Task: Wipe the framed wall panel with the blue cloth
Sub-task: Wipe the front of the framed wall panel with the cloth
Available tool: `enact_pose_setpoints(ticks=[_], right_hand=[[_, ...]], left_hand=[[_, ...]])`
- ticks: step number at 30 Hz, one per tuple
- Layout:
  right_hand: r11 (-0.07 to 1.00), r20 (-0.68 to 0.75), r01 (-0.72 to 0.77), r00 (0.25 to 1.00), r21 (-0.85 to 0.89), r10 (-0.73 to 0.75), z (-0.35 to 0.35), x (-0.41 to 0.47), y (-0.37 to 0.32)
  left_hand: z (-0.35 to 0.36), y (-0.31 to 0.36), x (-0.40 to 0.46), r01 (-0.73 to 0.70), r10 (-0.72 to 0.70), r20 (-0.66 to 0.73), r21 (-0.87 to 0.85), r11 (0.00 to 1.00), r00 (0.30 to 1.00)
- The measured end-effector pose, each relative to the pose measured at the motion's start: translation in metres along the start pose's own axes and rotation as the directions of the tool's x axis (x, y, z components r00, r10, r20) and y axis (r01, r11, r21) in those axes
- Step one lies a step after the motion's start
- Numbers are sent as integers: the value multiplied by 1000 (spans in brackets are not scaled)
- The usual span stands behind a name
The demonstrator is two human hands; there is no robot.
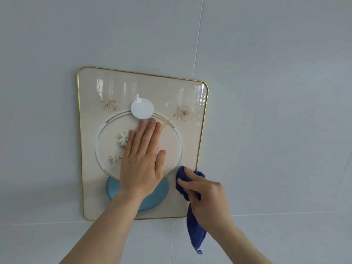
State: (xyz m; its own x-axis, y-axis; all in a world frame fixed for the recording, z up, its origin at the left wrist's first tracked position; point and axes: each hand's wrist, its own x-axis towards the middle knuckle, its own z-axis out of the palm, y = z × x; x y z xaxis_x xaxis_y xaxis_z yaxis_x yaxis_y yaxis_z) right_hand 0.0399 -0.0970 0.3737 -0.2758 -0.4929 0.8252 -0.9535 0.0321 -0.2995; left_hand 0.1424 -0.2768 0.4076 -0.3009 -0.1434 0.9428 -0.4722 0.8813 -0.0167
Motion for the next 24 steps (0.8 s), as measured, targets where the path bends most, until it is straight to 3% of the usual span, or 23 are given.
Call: enact_pose_setpoints(ticks=[2,3,6,10,15,20,24], right_hand=[[935,-54,-216,969,281,240,-18,17,-12],[890,-96,-248,947,382,305,-27,29,-18],[846,-240,-153,920,511,311,-49,73,-37],[954,-428,61,901,295,75,-48,121,-47],[980,-333,182,922,-75,-197,-14,144,-33],[976,-382,215,899,-37,-212,19,150,-19],[964,-416,253,870,-82,-264,30,154,-14]], left_hand=[[-3,-1,-1,-6,6,11,6,1000,1000],[-4,-1,-1,-8,8,13,11,1000,1000],[-5,-1,0,-9,9,25,13,1000,1000],[-4,-3,1,-11,11,23,-13,1000,1000],[-1,-7,0,-27,28,18,-7,1000,999],[6,-9,0,-32,32,-9,7,999,999],[12,-9,1,-51,46,-69,-76,996,997]])
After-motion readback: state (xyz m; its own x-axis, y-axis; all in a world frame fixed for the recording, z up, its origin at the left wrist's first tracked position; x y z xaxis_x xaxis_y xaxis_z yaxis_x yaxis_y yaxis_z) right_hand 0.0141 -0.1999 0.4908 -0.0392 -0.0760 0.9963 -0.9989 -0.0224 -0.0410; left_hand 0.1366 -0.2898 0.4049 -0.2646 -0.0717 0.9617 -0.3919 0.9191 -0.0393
